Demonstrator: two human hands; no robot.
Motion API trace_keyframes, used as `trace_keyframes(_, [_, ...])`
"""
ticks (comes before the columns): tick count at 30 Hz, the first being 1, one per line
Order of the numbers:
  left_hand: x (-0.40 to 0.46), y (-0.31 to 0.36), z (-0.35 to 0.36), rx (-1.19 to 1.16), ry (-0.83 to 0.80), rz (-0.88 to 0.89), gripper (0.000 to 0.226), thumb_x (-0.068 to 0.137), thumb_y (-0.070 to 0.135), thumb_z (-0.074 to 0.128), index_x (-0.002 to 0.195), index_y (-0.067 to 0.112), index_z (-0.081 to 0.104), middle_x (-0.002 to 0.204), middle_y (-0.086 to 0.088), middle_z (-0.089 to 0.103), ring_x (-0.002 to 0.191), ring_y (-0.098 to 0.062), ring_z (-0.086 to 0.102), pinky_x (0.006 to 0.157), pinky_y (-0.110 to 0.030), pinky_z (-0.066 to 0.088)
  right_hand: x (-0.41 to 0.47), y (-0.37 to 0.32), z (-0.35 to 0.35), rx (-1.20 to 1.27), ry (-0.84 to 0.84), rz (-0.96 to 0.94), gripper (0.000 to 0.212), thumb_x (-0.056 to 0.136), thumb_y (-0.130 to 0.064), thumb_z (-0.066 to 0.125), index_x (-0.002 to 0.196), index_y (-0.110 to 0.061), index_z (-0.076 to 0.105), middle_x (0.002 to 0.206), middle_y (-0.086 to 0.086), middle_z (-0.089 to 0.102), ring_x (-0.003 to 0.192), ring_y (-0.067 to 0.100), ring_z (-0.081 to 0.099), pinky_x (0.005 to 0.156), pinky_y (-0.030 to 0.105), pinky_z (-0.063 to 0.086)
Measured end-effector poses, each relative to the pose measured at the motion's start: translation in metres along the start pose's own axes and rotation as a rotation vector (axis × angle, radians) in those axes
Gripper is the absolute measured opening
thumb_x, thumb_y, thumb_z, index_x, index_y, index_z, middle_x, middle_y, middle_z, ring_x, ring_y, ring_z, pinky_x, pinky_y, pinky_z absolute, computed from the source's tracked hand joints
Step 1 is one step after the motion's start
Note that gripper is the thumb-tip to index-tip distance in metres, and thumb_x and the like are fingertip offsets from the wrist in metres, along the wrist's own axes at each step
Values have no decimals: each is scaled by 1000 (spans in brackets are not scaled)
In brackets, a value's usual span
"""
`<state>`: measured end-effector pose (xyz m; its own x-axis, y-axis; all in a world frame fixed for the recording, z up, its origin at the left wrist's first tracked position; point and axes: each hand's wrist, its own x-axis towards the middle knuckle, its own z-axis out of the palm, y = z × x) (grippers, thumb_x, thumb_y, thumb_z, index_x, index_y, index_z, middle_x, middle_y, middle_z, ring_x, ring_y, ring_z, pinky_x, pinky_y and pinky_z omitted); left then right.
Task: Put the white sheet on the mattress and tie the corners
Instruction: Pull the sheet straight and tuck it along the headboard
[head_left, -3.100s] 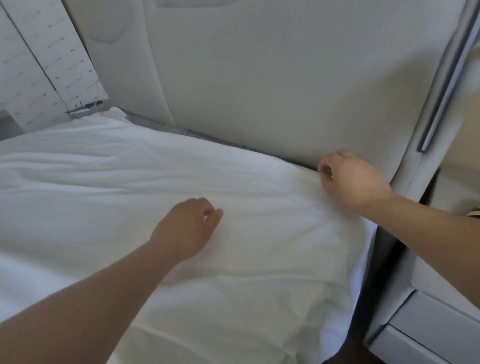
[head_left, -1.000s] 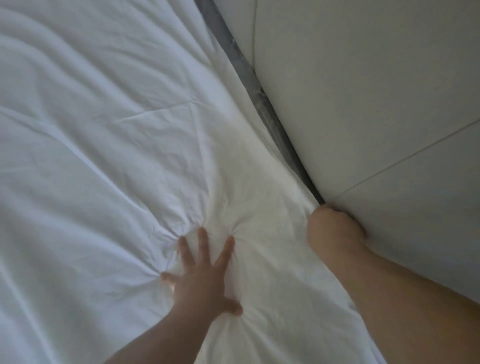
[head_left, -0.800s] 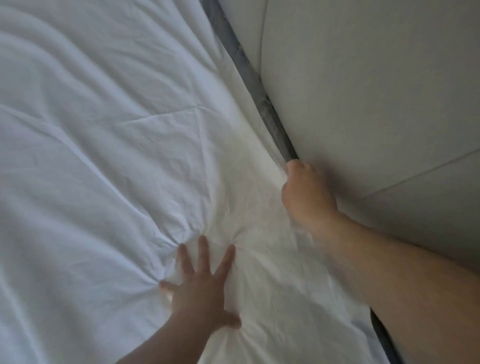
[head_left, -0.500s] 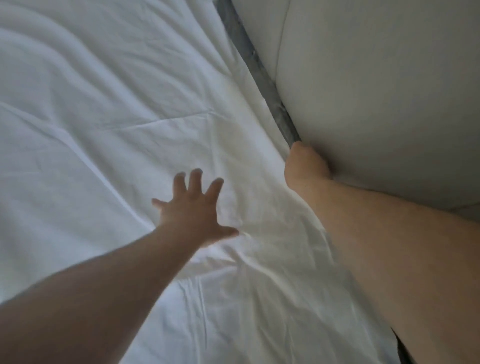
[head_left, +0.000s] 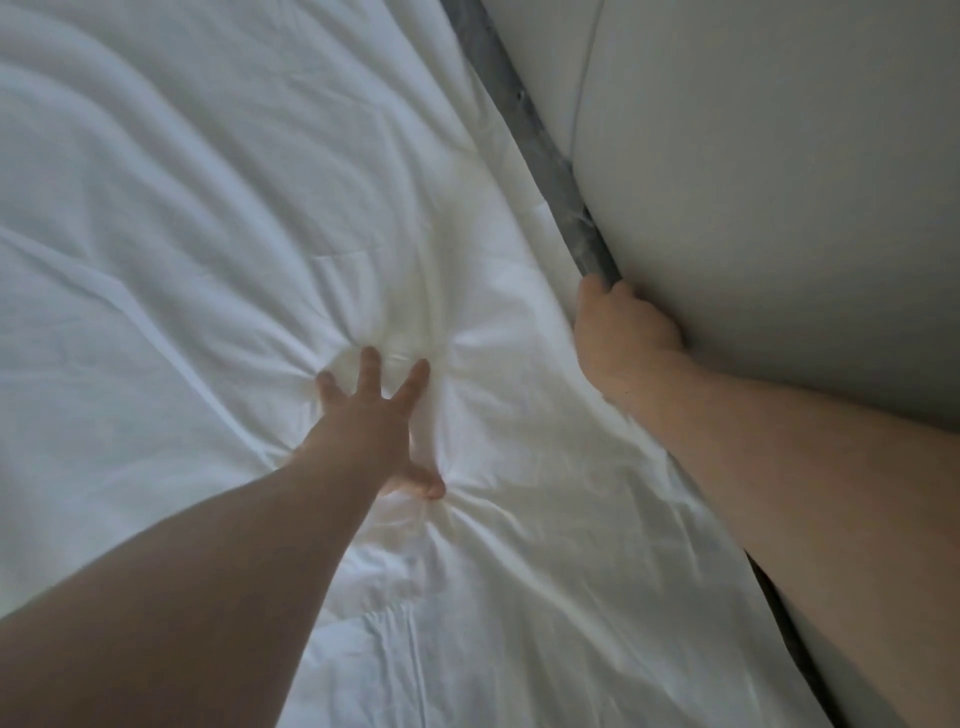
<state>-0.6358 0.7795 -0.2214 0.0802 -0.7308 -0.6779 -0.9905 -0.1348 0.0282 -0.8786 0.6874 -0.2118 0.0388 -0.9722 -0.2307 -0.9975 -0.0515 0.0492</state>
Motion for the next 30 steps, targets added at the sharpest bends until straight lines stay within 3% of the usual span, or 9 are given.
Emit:
trace_keyframes(3, [1, 0, 1, -22, -8, 8, 146, 55, 73, 88, 150, 60, -22, 164, 5, -36, 148, -54, -26, 109, -74, 36, 8, 0, 1, -34, -2, -15, 31, 99, -6, 39, 130, -6, 40, 127, 24, 55, 107, 45, 65, 78, 53, 56])
trace_keyframes(8, [3, -5, 4, -69, -4, 9, 146, 53, 71, 90, 146, 64, -22, 160, 12, -38, 148, -50, -30, 102, -77, 40, 10, -6, -3, -371, -31, -148, 31, 93, -6, 49, 124, -12, 48, 121, 15, 61, 97, 35, 71, 57, 38, 42])
trace_keyframes(12, [3, -7, 5, -89, -6, 10, 146, 52, 70, 90, 144, 66, -24, 158, 14, -42, 147, -49, -33, 100, -77, 41, 16, -5, -17, -582, -169, -146, 31, 96, -12, 50, 123, -15, 65, 125, 4, 66, 112, 26, 67, 71, 37, 48])
trace_keyframes(14, [5, -8, 6, -99, 2, 9, 147, 52, 70, 91, 143, 67, -25, 157, 15, -43, 147, -48, -34, 100, -77, 42, 21, -10, -22, -473, -155, -132, 32, 96, -12, 48, 122, -16, 66, 125, 3, 66, 115, 27, 65, 77, 37, 48])
trace_keyframes(18, [6, -8, 7, -109, -1, 6, 148, 51, 69, 91, 142, 68, -26, 157, 16, -44, 147, -47, -35, 100, -76, 43, 33, -28, -22, -21, 159, -265, 33, 93, -11, 50, 125, -8, 51, 126, 14, 52, 113, 37, 54, 76, 39, 43])
trace_keyframes(20, [6, -8, 7, -99, 7, 11, 147, 52, 70, 91, 142, 67, -25, 157, 15, -44, 147, -47, -34, 100, -75, 43, 36, -30, -12, 93, 19, -296, 50, 100, -30, 48, 143, -8, 39, 145, 13, 41, 128, 36, 44, 91, 43, 43])
trace_keyframes(22, [4, -7, 5, -101, -1, 8, 146, 53, 69, 91, 143, 67, -25, 157, 15, -44, 147, -47, -33, 100, -75, 43, 37, -27, -1, 20, -202, -148, 72, 100, -57, 40, 155, -12, 29, 158, 7, 30, 141, 32, 34, 104, 48, 40])
trace_keyframes(26, [2, -8, 5, -105, -1, 7, 146, 55, 69, 90, 144, 66, -26, 157, 13, -45, 147, -48, -34, 102, -75, 42, 53, -39, -9, -1, -109, 151, 78, 94, -69, 33, 139, -8, 53, 141, 15, 48, 131, 36, 44, 104, 48, 42])
trace_keyframes(30, [3, -6, 4, -107, 1, 3, 145, 56, 70, 89, 143, 66, -27, 156, 12, -46, 146, -48, -35, 103, -73, 42, 73, -68, -20, 90, 159, -252, 60, 99, -55, 45, 145, -16, 45, 153, 12, 38, 142, 35, 32, 110, 50, 35])
